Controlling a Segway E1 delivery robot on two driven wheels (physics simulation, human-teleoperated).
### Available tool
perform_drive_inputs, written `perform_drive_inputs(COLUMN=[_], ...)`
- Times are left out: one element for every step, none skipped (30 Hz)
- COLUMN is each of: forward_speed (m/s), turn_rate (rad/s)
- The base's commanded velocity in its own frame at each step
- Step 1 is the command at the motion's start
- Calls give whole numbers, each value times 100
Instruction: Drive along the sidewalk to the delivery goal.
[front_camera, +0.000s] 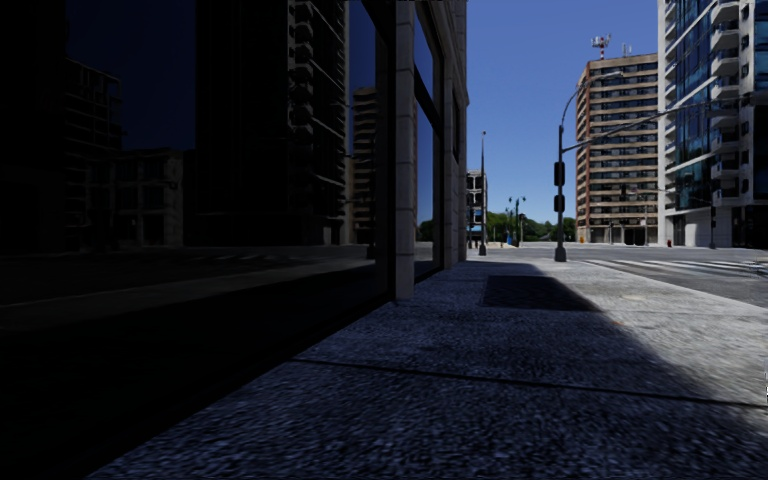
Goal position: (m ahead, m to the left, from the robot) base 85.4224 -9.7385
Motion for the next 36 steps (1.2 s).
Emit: perform_drive_inputs(forward_speed=[200, 200, 200, 200, 200, 200, 200, 200, 200, 200, 200, 200, 200, 200, 200, 200, 200, 200, 200, 200, 200, 200, 200, 200, 200, 200, 200, 200, 200, 200, 200, 200, 200, 200, 200, 200], turn_rate=[-42, -42, -31, -27, -15, -5, -1, -1, 0, 0, 0, 0, 0, 0, 0, 0, 0, 0, 0, 0, -1, -52, -120, -120, -120, -120, -120, -119, -119, -95, -22, -6, 0, 0, 0, 0])
